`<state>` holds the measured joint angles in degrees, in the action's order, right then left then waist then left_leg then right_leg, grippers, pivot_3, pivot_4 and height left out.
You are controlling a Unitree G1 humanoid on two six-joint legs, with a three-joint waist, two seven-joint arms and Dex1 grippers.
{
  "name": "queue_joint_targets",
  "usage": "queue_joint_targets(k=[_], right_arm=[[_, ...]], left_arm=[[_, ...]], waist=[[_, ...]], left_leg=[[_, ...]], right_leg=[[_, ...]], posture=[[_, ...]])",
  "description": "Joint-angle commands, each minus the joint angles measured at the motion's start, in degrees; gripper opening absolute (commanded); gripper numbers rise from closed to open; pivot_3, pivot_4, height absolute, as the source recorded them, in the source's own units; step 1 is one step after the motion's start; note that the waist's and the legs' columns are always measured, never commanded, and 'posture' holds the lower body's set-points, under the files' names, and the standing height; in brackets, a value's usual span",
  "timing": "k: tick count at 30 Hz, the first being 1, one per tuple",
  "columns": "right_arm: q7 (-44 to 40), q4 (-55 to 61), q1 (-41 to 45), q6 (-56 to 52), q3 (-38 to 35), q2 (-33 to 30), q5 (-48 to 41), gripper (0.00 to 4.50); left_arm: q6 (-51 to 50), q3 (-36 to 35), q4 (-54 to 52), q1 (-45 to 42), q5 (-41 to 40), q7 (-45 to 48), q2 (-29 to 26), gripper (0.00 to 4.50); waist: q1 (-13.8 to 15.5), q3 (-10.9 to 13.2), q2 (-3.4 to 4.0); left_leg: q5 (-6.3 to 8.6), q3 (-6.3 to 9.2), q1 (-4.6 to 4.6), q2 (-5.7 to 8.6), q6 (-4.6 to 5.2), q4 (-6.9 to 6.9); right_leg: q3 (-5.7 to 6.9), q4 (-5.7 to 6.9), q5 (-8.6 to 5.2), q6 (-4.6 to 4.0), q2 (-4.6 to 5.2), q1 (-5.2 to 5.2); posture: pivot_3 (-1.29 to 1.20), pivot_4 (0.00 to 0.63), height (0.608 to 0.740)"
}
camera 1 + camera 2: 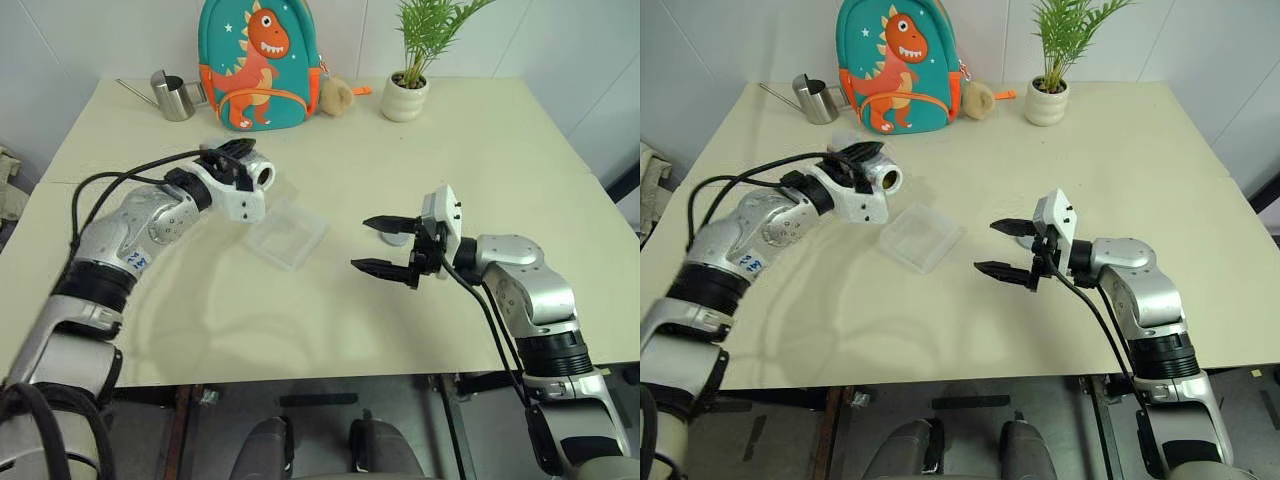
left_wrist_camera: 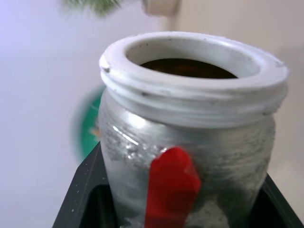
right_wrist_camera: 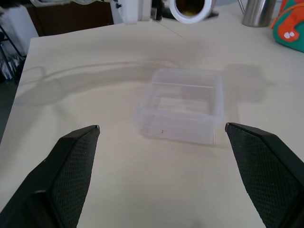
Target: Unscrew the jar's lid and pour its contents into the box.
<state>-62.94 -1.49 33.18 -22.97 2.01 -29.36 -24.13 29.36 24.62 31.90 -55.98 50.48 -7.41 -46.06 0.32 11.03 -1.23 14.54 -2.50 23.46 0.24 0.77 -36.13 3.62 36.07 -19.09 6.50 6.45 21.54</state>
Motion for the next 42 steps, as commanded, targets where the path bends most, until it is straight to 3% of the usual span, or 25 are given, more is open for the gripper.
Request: queue_joint_targets(k=[1, 6, 11, 21, 24, 28, 30, 32, 36, 39, 42], right_arm=[[0.9, 2.4, 0.3, 0.0, -1.0, 0.6, -1.5, 4.45], [2.1, 2.3, 0.3, -0.1, -0.6, 2.0, -1.6, 4.45], [2.7, 2.0, 0.5, -0.1, -0.5, 2.9, -1.6, 4.45], [3.2, 0.8, 1.0, 0.3, -1.0, 3.7, -1.7, 4.45], [3.3, 0.4, 1.2, 0.4, -0.9, 4.0, -1.8, 4.45], [3.2, 0.3, 1.2, 0.5, -0.9, 4.1, -1.8, 4.45], [2.9, 0.2, 1.0, 0.6, -0.8, 3.9, -1.7, 4.45], [2.8, 0.1, 0.9, 0.6, -0.8, 3.9, -1.7, 4.45], [2.6, -0.1, 0.9, 0.8, -0.6, 3.9, -1.5, 4.45], [2.4, -0.3, 1.0, 0.9, -0.5, 3.9, -1.4, 4.45], [2.2, -0.5, 1.0, 0.9, -0.5, 3.9, -1.4, 4.45]], left_arm=[[1.5, 4.6, -0.8, -1.7, 11.9, -11.5, -1.7, 1.9], [-2.5, 10.2, -0.5, -5.5, 25.7, -22.4, -3.2, 1.9], [-8.4, 12.6, -1.8, -6.7, 34.1, -29.6, -3.7, 1.9], [-8.1, 13.9, -5.8, -6.2, 38.4, -31.6, -6.8, 1.9], [-7.4, 11.8, -5.3, -6.1, 34.9, -31.1, -6.1, 1.9], [0.2, 8.5, -3.3, -5.3, 23.6, -26.0, -5.8, 1.9], [9.8, 4.0, -0.1, -1.4, 2.0, -12.4, -4.8, 1.9], [10.1, -0.7, -0.3, 4.3, -21.5, 6.6, -3.0, 1.9], [-7.0, -11.1, -5.6, 11.9, -48.1, 29.7, 0.4, 1.9], [-20.2, -17.8, -8.6, 14.3, -58.1, 36.2, 2.4, 1.9], [-29.1, -22.6, -11.5, 15.5, -62.6, 38.2, 4.0, 1.9]], waist=[[0.0, 0.0, 0.0], [0.0, 0.0, 0.0], [0.1, 0.0, -0.01], [0.1, 0.0, -0.01], [0.2, 0.0, -0.01], [0.1, 0.0, -0.01], [0.0, 0.0, -0.01], [-0.4, 0.0, 0.0], [-0.6, 0.0, -0.01], [-0.6, 0.0, -0.02], [-0.5, 0.0, -0.04]], left_leg=[[0.01, -0.04, 0.0, 0.0, 0.02, 0.0], [0.02, -0.06, 0.08, -0.02, 0.04, -0.03], [0.04, -0.08, 0.11, 0.0, 0.07, -0.04], [0.04, -0.12, 0.12, 0.0, 0.07, -0.07], [0.04, -0.14, 0.11, -0.01, 0.07, -0.1], [0.04, -0.14, 0.11, -0.02, 0.07, -0.16], [0.04, -0.15, 0.07, -0.02, 0.07, -0.16], [0.04, -0.27, -0.04, -0.06, 0.07, -0.17], [0.05, -0.33, -0.04, -0.16, 0.05, -0.46], [0.1, -0.3, -0.02, -0.18, 0.13, -0.79], [0.18, -0.31, -0.06, -0.12, 0.27, -1.0]], right_leg=[[-0.01, 0.0, 0.0, 0.01, 0.01, 0.01], [0.01, 0.01, 0.0, 0.01, 0.0, 0.1], [0.03, 0.04, 0.0, 0.02, 0.02, 0.13], [0.04, 0.08, 0.0, 0.02, 0.05, 0.16], [0.03, 0.12, 0.0, 0.02, 0.04, 0.16], [0.02, 0.15, 0.0, 0.02, 0.08, 0.16], [0.03, 0.15, 0.0, 0.02, 0.1, 0.16], [0.09, 0.23, 0.0, 0.02, 0.2, 0.15], [0.27, 0.39, 0.0, 0.0, 0.2, 0.13], [0.27, 0.59, 0.0, 0.0, 0.13, 0.07], [0.21, 0.77, 0.04, 0.07, 0.16, -0.02]], posture=[[0.0, 0.15, 0.74], [0.0, 0.15, 0.74], [0.0, 0.15, 0.74], [0.0, 0.15, 0.74], [0.0, 0.15, 0.74], [0.0, 0.15, 0.74], [0.0, 0.15, 0.74], [0.0, 0.15, 0.74], [0.0, 0.15, 0.74], [0.0, 0.15, 0.74], [0.0, 0.15, 0.74]])
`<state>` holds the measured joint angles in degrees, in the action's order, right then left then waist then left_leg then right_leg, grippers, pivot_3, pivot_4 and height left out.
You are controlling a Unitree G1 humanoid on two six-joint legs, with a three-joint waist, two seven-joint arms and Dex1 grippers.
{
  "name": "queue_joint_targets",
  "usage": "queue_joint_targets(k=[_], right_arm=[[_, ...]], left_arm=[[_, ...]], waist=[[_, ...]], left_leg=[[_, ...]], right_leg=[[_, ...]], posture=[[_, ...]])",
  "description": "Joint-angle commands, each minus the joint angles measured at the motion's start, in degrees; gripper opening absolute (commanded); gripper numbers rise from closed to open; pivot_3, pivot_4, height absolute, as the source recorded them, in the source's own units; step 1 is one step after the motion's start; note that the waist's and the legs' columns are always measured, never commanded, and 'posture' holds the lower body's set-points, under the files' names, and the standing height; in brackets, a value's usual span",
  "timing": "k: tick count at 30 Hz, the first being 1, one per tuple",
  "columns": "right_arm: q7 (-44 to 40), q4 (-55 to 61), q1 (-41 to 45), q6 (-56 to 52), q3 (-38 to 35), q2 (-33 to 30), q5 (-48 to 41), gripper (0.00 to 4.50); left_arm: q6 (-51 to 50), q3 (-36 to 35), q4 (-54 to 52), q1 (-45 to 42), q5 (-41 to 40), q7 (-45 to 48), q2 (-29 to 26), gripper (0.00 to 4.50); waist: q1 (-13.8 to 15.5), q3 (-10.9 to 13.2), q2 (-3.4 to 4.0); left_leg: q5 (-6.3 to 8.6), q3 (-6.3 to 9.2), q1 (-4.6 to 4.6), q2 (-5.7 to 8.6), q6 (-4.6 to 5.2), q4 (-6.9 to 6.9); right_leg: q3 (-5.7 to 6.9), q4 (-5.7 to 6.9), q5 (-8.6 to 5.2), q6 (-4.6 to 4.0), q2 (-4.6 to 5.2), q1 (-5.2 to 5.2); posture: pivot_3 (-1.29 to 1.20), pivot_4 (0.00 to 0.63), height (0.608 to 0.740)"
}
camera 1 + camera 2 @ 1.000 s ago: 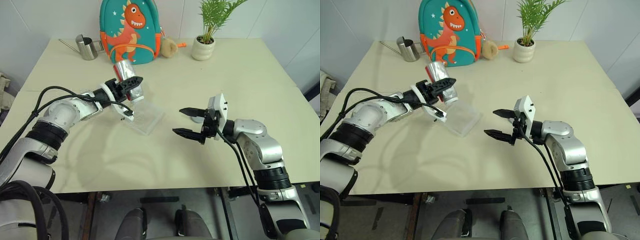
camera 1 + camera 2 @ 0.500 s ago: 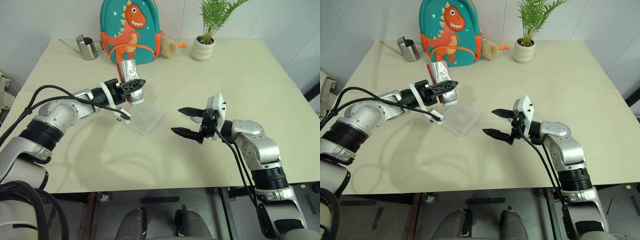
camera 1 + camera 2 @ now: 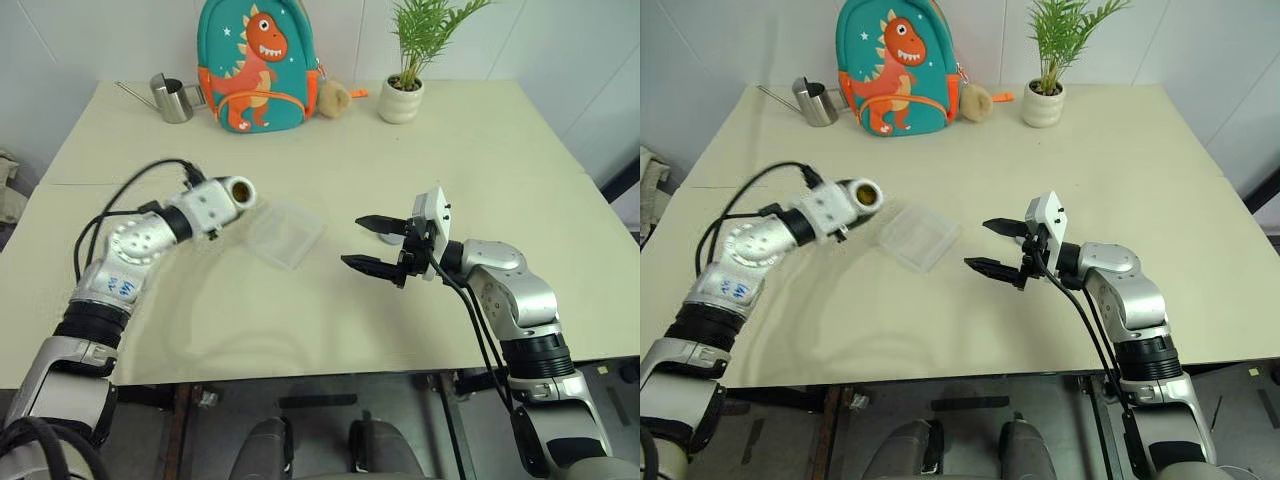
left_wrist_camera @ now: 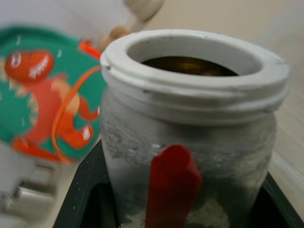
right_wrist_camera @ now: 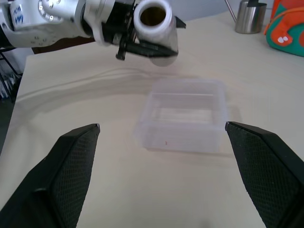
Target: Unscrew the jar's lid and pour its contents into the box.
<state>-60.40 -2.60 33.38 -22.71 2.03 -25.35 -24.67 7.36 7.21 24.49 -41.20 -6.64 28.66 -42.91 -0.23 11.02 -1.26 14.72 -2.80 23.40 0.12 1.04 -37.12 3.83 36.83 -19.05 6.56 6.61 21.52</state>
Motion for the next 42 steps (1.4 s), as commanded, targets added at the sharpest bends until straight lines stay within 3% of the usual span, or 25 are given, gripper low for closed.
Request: queue_joint_targets(k=[1, 8, 14, 16, 19, 23, 25, 30, 37, 42], right_arm=[[-0.4, 0.5, 0.9, 0.6, -0.5, -0.1, -0.8, 4.45], [-0.5, -0.5, 1.6, 1.5, -0.1, 0.4, -0.4, 4.45], [-0.7, -1.2, 1.9, 2.2, 0.2, 0.7, 0.2, 4.45], [-0.6, -1.4, 2.0, 2.4, 0.3, 0.8, 0.3, 4.45], [-0.2, -1.3, 1.8, 2.5, 0.2, 0.9, 0.2, 4.45], [0.2, -0.8, 1.4, 2.3, 0.2, 1.1, 0.1, 4.45], [0.4, -0.6, 1.1, 2.4, 0.2, 1.2, 0.1, 4.45], [0.6, -0.5, 1.2, 2.2, 0.3, 1.5, 0.0, 4.45], [1.0, -0.5, 1.5, 2.1, 0.4, 2.0, 0.0, 4.45], [1.2, -0.6, 1.7, 2.1, 0.4, 2.5, -0.3, 4.45]], left_arm=[[-10.8, -6.9, -5.7, 1.3, -7.8, 2.8, 1.5, 1.9], [-25.8, -12.9, -7.5, 1.7, -11.9, 0.3, 6.7, 1.9], [-24.7, -12.2, -7.1, -0.3, -8.3, 0.0, 8.8, 1.9], [-22.1, -9.1, -5.9, -1.1, -3.2, -0.8, 8.1, 1.9], [-8.9, 0.2, -1.5, -4.1, 18.2, -14.5, 3.4, 1.9], [0.5, 5.1, 2.0, -7.2, 31.2, -25.1, 0.5, 1.9], [6.0, 11.4, 0.0, -9.4, 46.4, -35.0, -3.3, 1.9], [9.7, 23.2, -2.7, -12.9, 73.7, -54.1, -8.1, 1.9], [5.0, 27.4, -0.5, -14.4, 88.4, -65.2, -8.2, 1.9], [2.4, 28.7, 2.9, -15.8, 93.3, -68.3, -7.5, 1.9]], waist=[[0.1, 0.0, -0.02], [0.1, 0.0, -0.06], [0.1, 0.0, -0.06], [0.1, 0.0, -0.06], [0.2, 0.0, -0.07], [0.2, 0.0, -0.07], [0.2, 0.0, -0.07], [0.6, 0.0, -0.07], [0.4, 0.0, -0.09], [0.2, -0.1, -0.1]], left_leg=[[0.02, 0.0, -0.03, 0.03, 0.04, -0.02], [0.1, -0.03, -0.02, 0.1, 0.15, -0.02], [0.11, -0.09, -0.01, 0.09, 0.13, 0.01], [0.11, -0.1, -0.02, 0.09, 0.13, 0.01], [0.11, -0.13, -0.02, 0.09, 0.12, 0.04], [0.15, -0.22, -0.02, 0.09, 0.12, 0.13], [0.23, -0.22, 0.0, 0.07, 0.12, 0.12], [0.47, -0.35, 0.06, 0.11, 0.27, 0.1], [0.53, -0.71, 0.32, 0.03, 0.33, 0.07], [0.47, -0.92, 0.68, -0.02, 0.29, -0.06]], right_leg=[[-0.04, 0.0, 0.03, 0.05, 0.02, -0.04], [-0.14, -0.04, 0.09, 0.16, 0.05, -0.02], [-0.14, -0.11, 0.09, 0.16, 0.04, 0.0], [-0.15, -0.12, 0.09, 0.16, 0.04, 0.0], [-0.15, -0.17, 0.09, 0.16, 0.01, 0.0], [-0.21, -0.26, 0.1, 0.16, 0.02, 0.05], [-0.18, -0.31, 0.1, 0.17, 0.02, 0.06], [-0.15, -0.32, 0.1, 0.18, 0.06, 0.13], [-0.15, -0.22, 0.11, 0.2, 0.09, 0.59], [-0.06, 0.08, 0.11, 0.19, 0.13, 1.09]], posture=[[0.0, 0.15, 0.74], [0.0, 0.15, 0.74], [0.0, 0.15, 0.74], [0.0, 0.15, 0.74], [0.0, 0.15, 0.74], [0.0, 0.15, 0.74], [0.0, 0.15, 0.74], [0.0, 0.15, 0.74], [0.0, 0.15, 0.74], [0.0, 0.15, 0.74]])
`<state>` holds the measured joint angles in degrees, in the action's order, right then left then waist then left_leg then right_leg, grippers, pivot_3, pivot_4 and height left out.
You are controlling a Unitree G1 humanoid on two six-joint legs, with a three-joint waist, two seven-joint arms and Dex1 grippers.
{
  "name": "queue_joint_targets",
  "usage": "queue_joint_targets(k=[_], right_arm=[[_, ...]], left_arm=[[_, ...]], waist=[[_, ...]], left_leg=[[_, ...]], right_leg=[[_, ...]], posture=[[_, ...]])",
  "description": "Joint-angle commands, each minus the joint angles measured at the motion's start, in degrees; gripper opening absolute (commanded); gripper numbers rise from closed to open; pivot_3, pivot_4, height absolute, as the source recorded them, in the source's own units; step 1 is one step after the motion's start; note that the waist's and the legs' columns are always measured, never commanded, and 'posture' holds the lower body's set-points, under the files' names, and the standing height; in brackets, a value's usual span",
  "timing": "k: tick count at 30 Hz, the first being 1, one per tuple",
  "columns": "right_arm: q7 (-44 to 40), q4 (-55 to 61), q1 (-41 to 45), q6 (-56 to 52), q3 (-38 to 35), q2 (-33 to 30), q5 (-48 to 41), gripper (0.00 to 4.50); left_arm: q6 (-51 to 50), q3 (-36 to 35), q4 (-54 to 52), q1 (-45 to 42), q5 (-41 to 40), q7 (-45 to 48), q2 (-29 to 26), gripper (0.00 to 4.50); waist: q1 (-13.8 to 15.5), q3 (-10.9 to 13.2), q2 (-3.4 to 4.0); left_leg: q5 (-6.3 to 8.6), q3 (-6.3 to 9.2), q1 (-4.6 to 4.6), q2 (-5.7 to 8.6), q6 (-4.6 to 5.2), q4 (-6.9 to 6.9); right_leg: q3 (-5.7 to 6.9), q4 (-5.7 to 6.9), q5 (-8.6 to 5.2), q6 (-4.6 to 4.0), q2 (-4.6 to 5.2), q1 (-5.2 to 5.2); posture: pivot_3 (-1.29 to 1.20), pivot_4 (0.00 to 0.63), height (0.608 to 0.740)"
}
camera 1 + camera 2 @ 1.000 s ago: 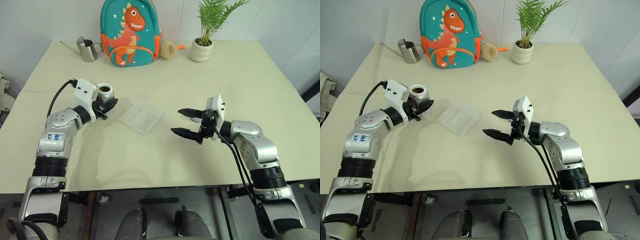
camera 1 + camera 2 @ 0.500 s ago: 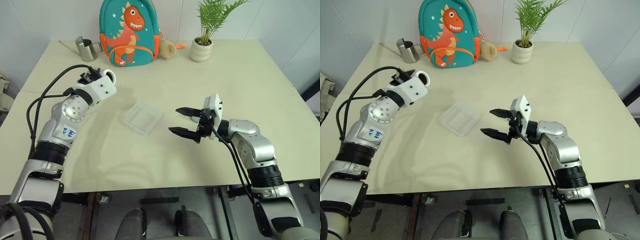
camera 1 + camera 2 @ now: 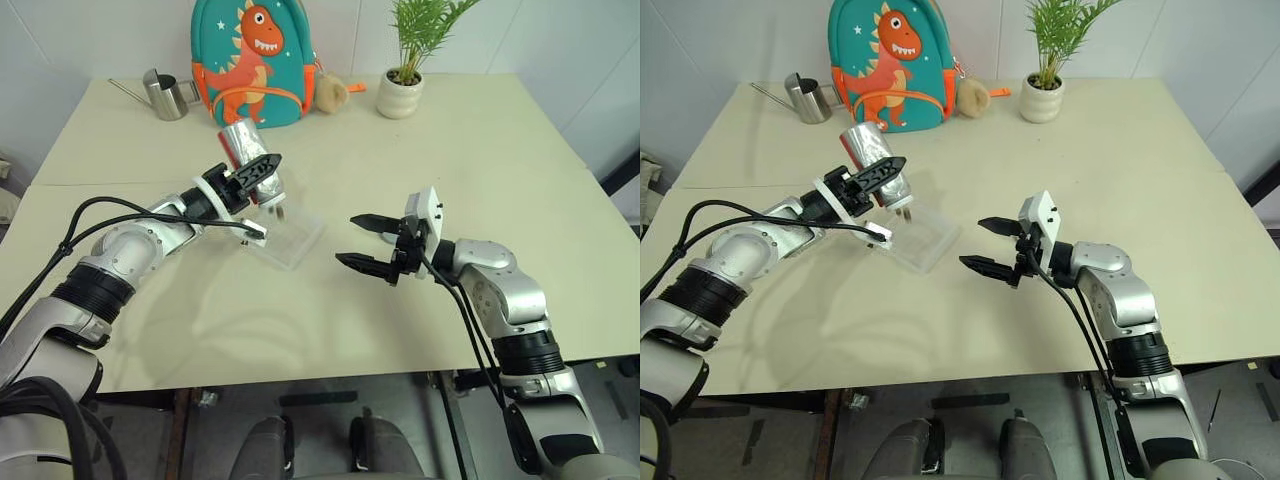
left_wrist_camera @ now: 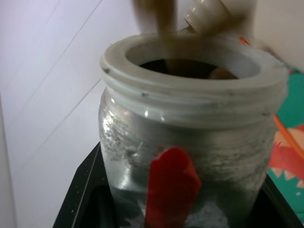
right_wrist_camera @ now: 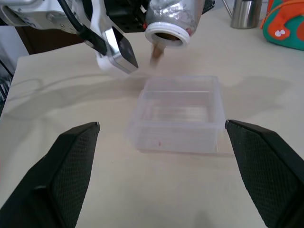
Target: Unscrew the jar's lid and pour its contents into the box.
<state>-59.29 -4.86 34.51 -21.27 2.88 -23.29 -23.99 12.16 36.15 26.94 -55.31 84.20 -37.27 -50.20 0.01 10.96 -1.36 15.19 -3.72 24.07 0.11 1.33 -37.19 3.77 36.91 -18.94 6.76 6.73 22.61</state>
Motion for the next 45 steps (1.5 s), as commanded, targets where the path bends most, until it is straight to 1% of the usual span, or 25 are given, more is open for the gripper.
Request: queue_joint_targets(k=[1, 5, 7, 11, 12, 13, 15, 16, 17, 18, 19, 21, 23, 24, 26, 28, 30, 33, 35, 40, 45], right_arm=[[0.1, 1.6, 0.6, 0.7, -0.5, 0.5, -1.0, 4.45], [0.2, 1.7, 0.7, 0.5, -0.5, 0.8, -1.0, 4.45], [0.2, 1.7, 0.6, 0.6, -0.6, 0.8, -1.0, 4.45], [0.2, 1.9, 0.4, 0.3, -0.7, 0.8, -1.2, 4.45], [0.1, 1.9, 0.4, 0.4, -0.7, 0.8, -1.2, 4.45], [0.0, 1.8, 0.5, 0.4, -0.7, 0.7, -1.1, 4.45], [-0.1, 1.7, 0.5, 0.5, -0.7, 0.6, -1.1, 4.45], [-0.5, 1.3, 0.7, 0.7, -0.6, 0.3, -0.8, 4.45], [-0.8, 1.0, 0.9, 0.9, -0.6, 0.1, -0.7, 4.45], [-1.1, 0.4, 1.2, 1.2, -0.5, -0.2, -0.4, 4.45], [-1.4, 0.0, 1.5, 1.4, -0.4, -0.3, -0.2, 4.45], [-1.8, -0.7, 1.9, 1.8, -0.4, -0.5, 0.1, 4.45], [-2.3, -1.5, 2.3, 2.6, -0.2, -0.6, 0.5, 4.45], [-2.4, -1.7, 2.4, 2.9, -0.2, -0.6, 0.7, 4.45], [-3.1, -2.3, 2.6, 3.9, 0.0, -0.7, 1.0, 4.45], [-3.9, -4.0, 3.3, 5.4, 0.0, -0.7, 1.5, 4.45], [-4.7, -5.9, 4.0, 6.9, 0.1, -1.0, 2.3, 4.45], [-5.3, -7.5, 4.6, 7.7, 0.0, -1.1, 2.5, 4.45], [-5.5, -7.9, 4.8, 8.1, 0.1, -1.2, 2.5, 4.45], [-5.4, -8.6, 5.1, 8.5, 0.2, -1.1, 2.8, 4.45], [-5.2, -8.7, 5.2, 8.5, 0.1, -1.0, 2.9, 4.45]], left_arm=[[-2.7, 0.0, 0.7, -1.8, 3.1, -2.9, -0.2, 1.9], [-3.0, 0.0, 0.3, -1.8, 3.8, -3.7, -0.1, 1.9], [-2.0, -1.5, -0.4, -1.0, 1.3, -2.3, 0.0, 1.9], [3.2, -5.2, -2.6, 0.8, -7.0, 0.5, -1.5, 1.9], [6.3, -6.5, -2.8, 1.5, -10.9, 2.1, -2.0, 1.9], [9.7, -8.4, -2.8, 2.8, -16.6, 5.0, -2.3, 1.9], [13.5, -10.8, -3.2, 4.4, -23.0, 8.9, -2.6, 1.9], [14.1, -15.0, -3.6, 7.7, -34.7, 16.8, -2.0, 1.9], [14.4, -18.0, -4.0, 10.1, -43.1, 22.6, -1.6, 1.9], [7.1, -24.2, -5.3, 13.8, -56.8, 33.6, 1.1, 1.9], [1.6, -28.4, -6.4, 16.2, -66.1, 41.2, 2.9, 1.9], [-12.6, -36.9, -7.3, 17.9, -78.7, 49.8, 6.7, 1.9], [-22.0, -43.7, -7.3, 17.6, -85.7, 51.8, 9.1, 1.9], [-24.6, -45.3, -7.9, 17.6, -87.1, 52.3, 9.6, 1.9], [-33.7, -49.4, -8.5, 17.1, -92.3, 53.7, 10.8, 1.9], [-37.9, -57.6, -6.9, 17.8, -100.4, 54.6, 12.7, 1.9], [-34.7, -64.3, -6.2, 20.1, -103.4, 52.2, 14.5, 1.9], [-30.8, -67.8, -5.1, 22.6, -104.2, 50.8, 15.6, 1.9], [-27.1, -68.3, -4.2, 24.0, -104.0, 51.6, 16.2, 1.9], [-20.4, -66.8, 0.8, 26.5, -101.8, 53.6, 16.0, 1.9], [-18.1, -67.3, 5.0, 26.4, -102.4, 53.6, 15.5, 1.9]], waist=[[0.0, 0.0, -0.01], [0.0, 0.0, -0.02], [0.0, 0.0, -0.02], [0.0, 0.0, -0.02], [0.0, 0.0, -0.02], [0.0, 0.0, -0.02], [-0.2, 0.0, -0.02], [-0.3, 0.0, -0.02], [-0.3, 0.0, -0.02], [-0.4, 0.0, -0.02], [-0.4, 0.0, -0.01], [-0.4, 0.0, -0.01], [-0.4, 0.0, -0.03], [-0.4, 0.0, -0.04], [-0.2, 0.0, -0.05], [-0.2, 0.0, -0.07], [-0.3, -0.1, -0.09], [-0.3, -0.1, -0.16], [-0.3, -0.1, -0.17], [-0.2, -0.1, -0.19], [-0.3, -0.1, -0.23]], left_leg=[[0.0, 0.0, 0.0, 0.0, 0.0, -0.01], [0.0, -0.01, 0.01, 0.02, 0.03, -0.02], [0.0, 0.0, 0.01, 0.02, 0.03, -0.01], [0.0, 0.01, 0.02, 0.02, 0.03, -0.02], [0.0, 0.01, 0.02, 0.02, 0.03, -0.03], [0.0, 0.01, 0.01, 0.02, 0.03, -0.03], [0.0, -0.01, 0.0, 0.02, 0.03, -0.03], [0.0, -0.02, -0.01, 0.02, 0.03, -0.04], [0.0, -0.02, -0.01, 0.04, 0.02, -0.05], [0.0, -0.07, -0.05, 0.04, 0.03, -0.07], [-0.01, -0.05, -0.04, 0.04, 0.03, -0.11], [-0.01, -0.05, -0.06, 0.03, 0.05, -0.25], [-0.01, 0.04, 0.03, 0.0, 0.05, -0.46], [-0.01, 0.08, 0.04, 0.01, 0.06, -0.54], [-0.03, 0.11, 0.02, 0.08, 0.13, -0.63], [-0.06, 0.12, 0.01, 0.16, 0.23, -0.65], [-0.08, 0.08, 0.01, 0.19, 0.32, -0.67], [-0.06, 0.05, 0.0, 0.21, 0.35, -0.67], [-0.06, 0.06, 0.01, 0.2, 0.35, -0.64], [-0.06, 0.0, 0.01, 0.21, 0.35, -0.63], [-0.05, 0.0, 0.0, 0.19, 0.35, -0.62]], right_leg=[[0.0, 0.0, 0.0, 0.0, 0.01, 0.0], [0.0, 0.0, 0.0, 0.0, 0.07, 0.0], [0.02, 0.0, 0.0, 0.0, 0.08, 0.0], [0.06, 0.0, 0.0, 0.0, 0.12, 0.0], [0.07, 0.0, 0.0, 0.0, 0.14, 0.0], [0.1, 0.0, 0.0, 0.0, 0.15, 0.0], [0.17, 0.0, 0.0, 0.0, 0.39, 0.0], [0.36, 0.0, 0.0, 0.0, 0.57, 0.0], [0.51, 0.02, 0.0, 0.0, 0.63, 0.0], [0.55, 0.08, 0.01, -0.01, 0.71, 0.0], [0.71, 0.09, 0.01, -0.01, 0.75, -0.01], [0.81, 0.2, 0.03, -0.04, 0.79, -0.04], [0.93, 0.18, 0.04, -0.06, 0.72, -0.09], [0.99, 0.19, 0.05, -0.08, 0.69, -0.15], [1.02, 0.25, 0.1, -0.01, 0.57, -0.2], [0.99, 0.25, 0.19, 0.1, 0.61, -0.25], [0.93, 0.18, 0.32, 0.19, 0.65, -0.26], [0.94, 0.1, 0.41, 0.22, 0.69, -0.27], [0.99, 0.09, 0.41, 0.21, 0.69, -0.26], [1.0, 0.05, 0.43, 0.18, 0.73, -0.25], [1.01, 0.04, 0.45, 0.16, 0.79, -0.24]], posture=[[0.0, 0.15, 0.74], [0.0, 0.15, 0.74], [0.0, 0.15, 0.74], [0.0, 0.15, 0.74], [0.0, 0.15, 0.74], [0.0, 0.15, 0.74], [0.0, 0.15, 0.74], [0.0, 0.15, 0.74], [0.0, 0.15, 0.74], [0.0, 0.15, 0.74], [0.0, 0.15, 0.74], [0.0, 0.15, 0.74], [0.0, 0.15, 0.74], [0.0, 0.15, 0.74], [0.0, 0.15, 0.74], [0.0, 0.15, 0.74], [0.0, 0.15, 0.74], [0.0, 0.15, 0.74], [0.0, 0.15, 0.74], [0.0, 0.15, 0.74], [0.0, 0.15, 0.74]])
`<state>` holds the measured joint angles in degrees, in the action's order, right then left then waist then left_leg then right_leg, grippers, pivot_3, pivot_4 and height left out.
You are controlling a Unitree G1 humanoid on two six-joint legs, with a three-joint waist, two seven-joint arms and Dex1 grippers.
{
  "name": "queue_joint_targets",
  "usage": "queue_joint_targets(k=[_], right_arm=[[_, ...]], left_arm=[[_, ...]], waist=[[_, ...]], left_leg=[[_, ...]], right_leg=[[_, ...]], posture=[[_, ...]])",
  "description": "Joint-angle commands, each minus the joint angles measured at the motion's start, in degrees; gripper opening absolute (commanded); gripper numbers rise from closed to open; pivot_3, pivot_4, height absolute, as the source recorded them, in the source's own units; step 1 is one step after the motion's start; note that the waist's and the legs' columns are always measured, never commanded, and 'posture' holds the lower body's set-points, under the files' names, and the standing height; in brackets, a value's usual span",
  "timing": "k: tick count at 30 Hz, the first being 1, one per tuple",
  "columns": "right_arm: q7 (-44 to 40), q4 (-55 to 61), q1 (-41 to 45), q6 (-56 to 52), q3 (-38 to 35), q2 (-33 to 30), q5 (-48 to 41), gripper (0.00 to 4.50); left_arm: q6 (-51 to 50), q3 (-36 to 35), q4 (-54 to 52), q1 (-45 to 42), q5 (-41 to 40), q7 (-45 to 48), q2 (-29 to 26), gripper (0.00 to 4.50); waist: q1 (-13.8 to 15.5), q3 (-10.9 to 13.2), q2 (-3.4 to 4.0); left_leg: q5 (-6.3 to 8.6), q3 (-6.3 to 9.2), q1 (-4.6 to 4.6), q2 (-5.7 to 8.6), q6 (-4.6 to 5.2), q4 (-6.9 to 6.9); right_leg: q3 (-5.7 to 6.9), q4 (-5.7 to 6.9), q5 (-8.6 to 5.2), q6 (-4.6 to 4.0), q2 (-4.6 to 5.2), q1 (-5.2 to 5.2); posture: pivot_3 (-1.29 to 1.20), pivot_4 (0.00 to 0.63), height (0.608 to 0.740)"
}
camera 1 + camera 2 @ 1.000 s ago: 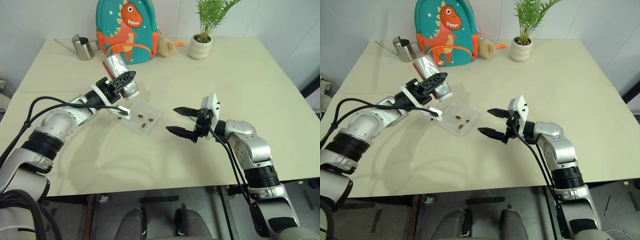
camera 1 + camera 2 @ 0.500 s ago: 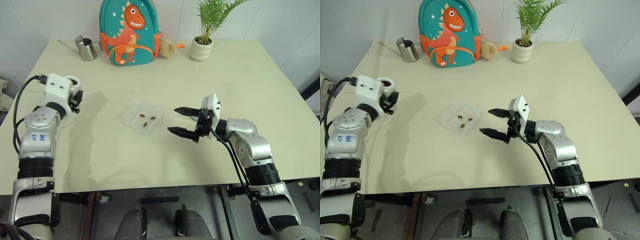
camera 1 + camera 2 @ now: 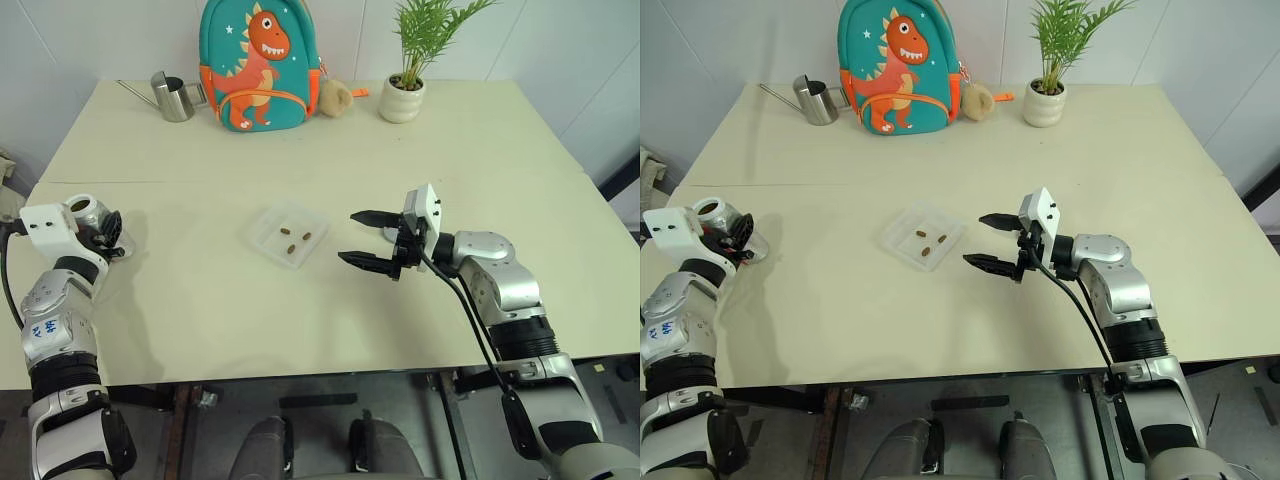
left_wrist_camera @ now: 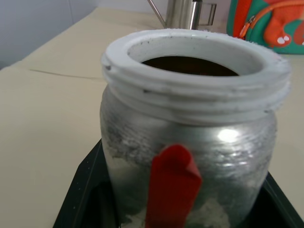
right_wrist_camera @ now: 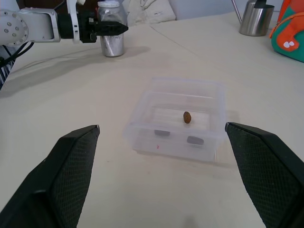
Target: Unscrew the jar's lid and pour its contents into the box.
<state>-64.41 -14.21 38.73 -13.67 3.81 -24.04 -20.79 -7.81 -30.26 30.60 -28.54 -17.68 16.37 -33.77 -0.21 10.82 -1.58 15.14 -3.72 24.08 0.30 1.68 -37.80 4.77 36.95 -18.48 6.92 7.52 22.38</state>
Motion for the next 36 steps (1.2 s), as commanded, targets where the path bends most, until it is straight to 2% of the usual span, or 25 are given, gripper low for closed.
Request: queue_joint_targets(k=[1, 8, 12, 16, 18, 23, 28, 31, 33, 36], right_arm=[[0.0, 0.7, 1.0, 0.8, -0.9, -0.2, -0.3, 4.49], [-0.2, 1.1, 0.8, 0.8, -1.0, -0.3, -0.6, 4.5], [-0.6, 1.7, 0.5, 0.7, -0.9, -0.6, -0.7, 4.5], [-1.6, 3.1, -0.3, 0.3, -1.2, -1.5, -1.1, 4.5], [-2.0, 3.5, -0.5, 0.3, -1.2, -1.9, -1.2, 4.5], [-3.2, 3.2, -0.5, 0.7, -1.3, -2.9, -1.3, 4.5], [-5.0, 3.6, -0.7, 1.2, -1.3, -4.1, -1.3, 4.5], [-5.9, 1.8, -0.1, 3.2, -2.1, -4.8, -1.1, 4.5], [-5.4, 0.6, 0.6, 4.8, -2.8, -5.0, -0.7, 4.5], [-6.0, -1.7, 1.8, 5.2, -2.9, -5.6, -0.7, 4.5]], left_arm=[[2.5, -0.6, 2.1, -0.3, 0.0, -0.1, -1.3, 2.25], [3.0, -0.3, 0.3, 1.8, -1.5, 3.1, -1.9, 4.48], [0.9, -1.4, -5.3, 6.8, -2.6, 6.2, -3.4, 4.48], [-3.8, -2.0, -13.6, 15.3, -3.9, 10.9, -7.0, 4.48], [-2.6, -1.7, -17.0, 20.9, -2.0, 13.1, -8.9, 4.48], [-5.1, -3.4, -21.2, 31.8, -1.5, 16.3, -11.8, 4.48], [3.6, -2.2, -30.2, 45.0, 1.3, 25.8, -14.3, 4.48], [7.4, -1.0, -36.6, 41.5, -1.3, 27.5, -13.9, 4.48], [4.8, 2.3, -41.4, 34.7, -4.7, 28.2, -14.0, 4.48], [1.7, 7.4, -43.4, 28.8, -4.7, 29.2, -14.3, 4.48]], waist=[[0.0, 0.0, 0.0], [-0.1, 0.0, 0.0], [-0.5, 0.0, 0.0], [-1.4, 0.0, 0.0], [-1.8, 0.0, 0.0], [-1.6, 0.0, 0.03], [-1.7, 0.0, 0.05], [-1.1, 0.1, 0.17], [-0.3, 0.1, 0.16], [-0.3, 0.1, 0.22]], left_leg=[[0.0, 0.0, 0.0, 0.0, 0.0, 0.01], [0.0, -0.03, -0.01, -0.01, 0.0, 0.12], [0.0, -0.05, -0.01, -0.01, -0.01, 0.22], [0.01, -0.03, -0.03, -0.03, -0.02, 0.41], [0.02, -0.03, -0.06, -0.07, -0.06, 0.46], [0.05, -0.12, -0.24, -0.13, -0.12, 0.72], [0.31, -0.28, -0.46, -0.19, -0.36, 0.83], [0.38, -0.37, -0.52, -0.18, -0.41, 0.88], [0.35, -0.2, -0.51, -0.18, -0.4, 0.81], [0.28, -0.18, -0.58, -0.18, -0.42, 0.77]], right_leg=[[0.0, 0.0, 0.0, 0.0, 0.01, 0.0], [0.04, -0.02, 0.01, -0.02, 0.03, 0.05], [0.08, -0.06, 0.01, -0.02, 0.06, 0.08], [0.09, -0.1, 0.02, -0.03, 0.19, 0.12], [0.08, -0.14, 0.02, -0.04, 0.2, 0.12], [0.04, -0.44, 0.07, -0.14, 0.28, 0.03], [-0.02, -0.65, 0.19, -0.34, 0.53, -0.03], [0.04, -0.98, 0.22, -0.4, 0.61, -0.11], [0.23, -1.01, 0.26, -0.46, 0.65, -0.19], [0.35, -1.15, 0.47, -0.54, 0.66, -0.41]], posture=[[0.0, 0.15, 0.74], [0.0, 0.15, 0.74], [0.0, 0.15, 0.74], [0.0, 0.15, 0.74], [0.0, 0.15, 0.74], [0.0, 0.15, 0.74], [0.0, 0.15, 0.74], [0.0, 0.15, 0.74], [0.0, 0.15, 0.74], [0.0, 0.15, 0.74]])
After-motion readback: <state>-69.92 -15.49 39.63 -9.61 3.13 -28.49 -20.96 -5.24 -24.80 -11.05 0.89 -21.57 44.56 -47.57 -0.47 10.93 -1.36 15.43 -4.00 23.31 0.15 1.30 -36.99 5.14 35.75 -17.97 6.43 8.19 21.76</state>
